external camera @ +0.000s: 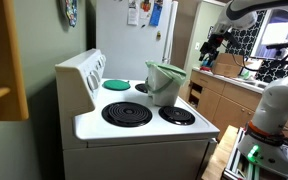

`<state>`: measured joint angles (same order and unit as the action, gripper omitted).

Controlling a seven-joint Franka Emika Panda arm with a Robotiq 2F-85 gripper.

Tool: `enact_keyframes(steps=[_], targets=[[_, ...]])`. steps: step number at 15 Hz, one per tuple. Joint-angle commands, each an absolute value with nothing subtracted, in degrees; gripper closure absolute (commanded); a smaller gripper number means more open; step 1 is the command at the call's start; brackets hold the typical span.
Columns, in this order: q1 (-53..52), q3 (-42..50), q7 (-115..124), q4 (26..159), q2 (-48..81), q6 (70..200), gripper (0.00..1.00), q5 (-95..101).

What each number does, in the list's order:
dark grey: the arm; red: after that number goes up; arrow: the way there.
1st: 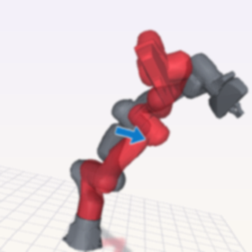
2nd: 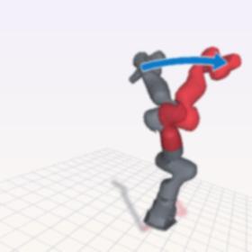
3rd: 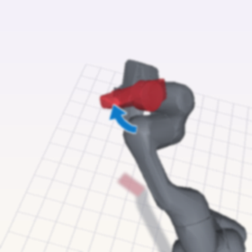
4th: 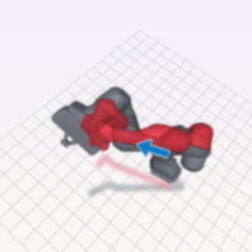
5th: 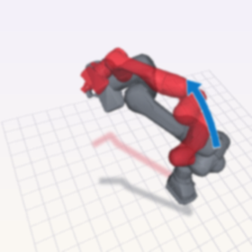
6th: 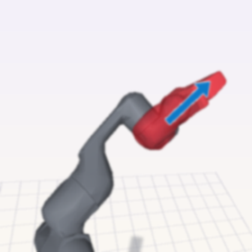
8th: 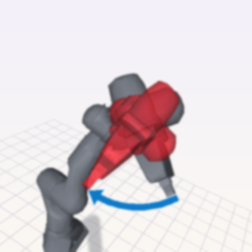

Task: Open the white and green bin.

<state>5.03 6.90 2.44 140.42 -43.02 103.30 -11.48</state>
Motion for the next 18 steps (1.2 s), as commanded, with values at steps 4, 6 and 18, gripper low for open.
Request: enact_keyframes(steps=[4, 6, 18], targets=[[5.1, 7.7, 1.8, 141.9, -41.1, 100.9, 0.00, -19.8], [5.2, 8.1, 1.5, 142.4, -40.3, 100.9, 0.00, -21.0], [5.3, 12.4, 0.1, 142.5, -30.5, 103.6, 0.00, -36.2]])
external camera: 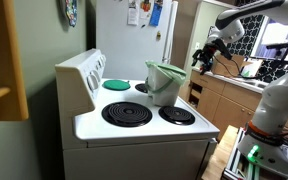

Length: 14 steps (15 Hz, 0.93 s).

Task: Open the white and green bin.

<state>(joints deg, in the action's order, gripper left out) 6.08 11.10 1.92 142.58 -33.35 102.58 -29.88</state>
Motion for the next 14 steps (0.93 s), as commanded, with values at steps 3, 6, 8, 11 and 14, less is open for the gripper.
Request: enact_keyframes(steps=[3, 6, 8, 11, 14], targets=[[5.6, 12.0, -5.3, 143.1, -28.3, 106.3, 0.00, -42.1], [7.0, 10.4, -2.8, 142.3, -28.9, 104.3, 0.00, -39.6], [7.1, 10.2, -2.8, 142.3, -29.0, 104.3, 0.00, -39.6], [6.4, 11.0, -4.2, 142.3, -28.0, 104.5, 0.00, -42.2], [6.1, 11.2, -7.7, 142.2, -27.2, 105.1, 0.00, -45.7]])
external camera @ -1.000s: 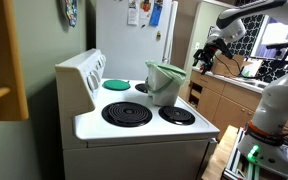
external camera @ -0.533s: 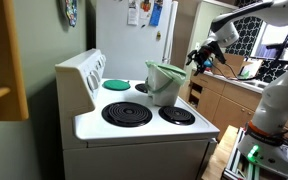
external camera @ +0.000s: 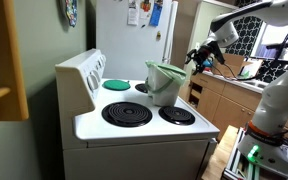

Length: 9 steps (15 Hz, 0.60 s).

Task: Open the white and green bin.

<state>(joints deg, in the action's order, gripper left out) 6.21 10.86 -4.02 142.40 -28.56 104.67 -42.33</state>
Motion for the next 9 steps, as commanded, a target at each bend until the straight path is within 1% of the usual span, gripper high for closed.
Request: enact_keyframes(steps=[1, 9], targets=[[6.2, 11.0, -8.8, 142.3, -26.9, 105.4, 0.00, -46.4], [6.1, 10.9, -18.5, 142.6, -22.5, 109.3, 0.00, -55.9]])
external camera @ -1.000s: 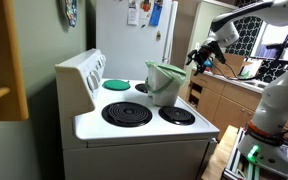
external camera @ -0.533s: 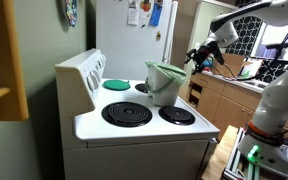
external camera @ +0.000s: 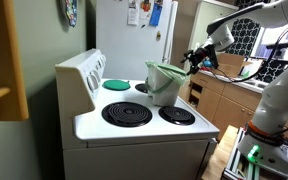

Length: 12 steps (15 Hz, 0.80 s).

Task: Open the white and green bin.

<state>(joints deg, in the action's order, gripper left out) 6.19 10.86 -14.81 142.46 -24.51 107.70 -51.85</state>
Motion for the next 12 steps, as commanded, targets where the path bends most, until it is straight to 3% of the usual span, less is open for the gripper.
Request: enact_keyframes(steps=[1, 12], targets=[[6.2, 10.8, -19.2, 142.6, -21.9, 109.4, 0.00, -57.0], [6.5, 10.2, -23.7, 142.3, -18.8, 111.1, 0.00, -64.5]])
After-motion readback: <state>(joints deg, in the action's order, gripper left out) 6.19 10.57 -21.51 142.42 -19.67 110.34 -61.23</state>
